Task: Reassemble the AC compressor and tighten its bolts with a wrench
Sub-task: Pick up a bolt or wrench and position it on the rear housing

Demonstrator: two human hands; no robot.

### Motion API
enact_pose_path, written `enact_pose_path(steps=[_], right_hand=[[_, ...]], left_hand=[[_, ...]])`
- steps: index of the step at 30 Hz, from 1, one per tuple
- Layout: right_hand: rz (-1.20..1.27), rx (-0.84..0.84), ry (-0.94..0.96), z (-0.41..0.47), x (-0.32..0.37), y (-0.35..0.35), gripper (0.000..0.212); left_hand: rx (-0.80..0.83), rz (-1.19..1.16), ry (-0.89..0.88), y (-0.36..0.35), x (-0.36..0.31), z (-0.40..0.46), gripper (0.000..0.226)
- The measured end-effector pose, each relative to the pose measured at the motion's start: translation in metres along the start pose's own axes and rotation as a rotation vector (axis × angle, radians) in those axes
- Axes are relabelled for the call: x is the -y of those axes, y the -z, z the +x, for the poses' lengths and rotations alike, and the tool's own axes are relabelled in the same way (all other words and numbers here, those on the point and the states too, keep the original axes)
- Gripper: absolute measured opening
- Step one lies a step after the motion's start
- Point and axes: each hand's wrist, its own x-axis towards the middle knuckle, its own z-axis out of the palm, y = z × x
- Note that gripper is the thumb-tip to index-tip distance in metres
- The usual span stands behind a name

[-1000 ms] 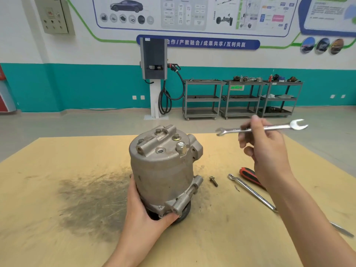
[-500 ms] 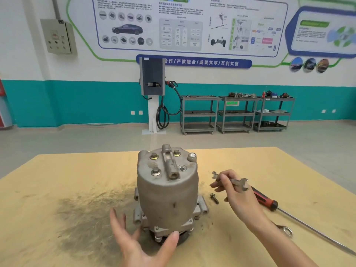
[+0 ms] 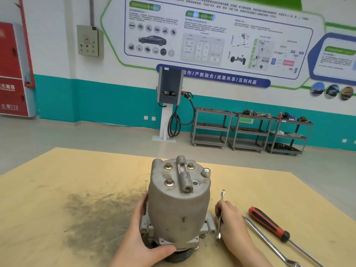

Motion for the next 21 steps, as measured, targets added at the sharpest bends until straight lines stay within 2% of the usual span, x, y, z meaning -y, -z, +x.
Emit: enact_pose_path(steps=[6,9,11,13,15,18,21], right_hand=[[-0.126,0.019,-0.056,0.008,-0.002,-0.002,0.03],[-0.104,-0.007,-0.057,0.008,-0.004,-0.003,0.033],[0.075,-0.1,-0.091,0.008,-0.001,0.004,0.033],[0.385,-0.228,-0.147,0.013,0.007,0.02,0.031],[0.771,-0.31,-0.116,0.017,0.018,0.045,0.022],[1.201,-0.331,0.102,0.01,0.046,0.091,0.021],[1.344,-0.251,0.357,-0.003,0.074,0.121,0.026]], left_hand=[[-0.001,0.022,-0.033,-0.001,-0.005,-0.002,0.12],[-0.023,0.042,-0.045,-0.004,-0.007,-0.004,0.124],[-0.063,0.079,-0.041,-0.008,-0.011,-0.006,0.129],[-0.132,0.114,-0.03,-0.014,-0.016,-0.01,0.132],[-0.205,0.143,-0.025,-0.022,-0.02,-0.015,0.129],[-0.294,0.156,-0.054,-0.034,-0.021,-0.021,0.125],[-0.32,0.187,-0.068,-0.041,-0.023,-0.024,0.126]])
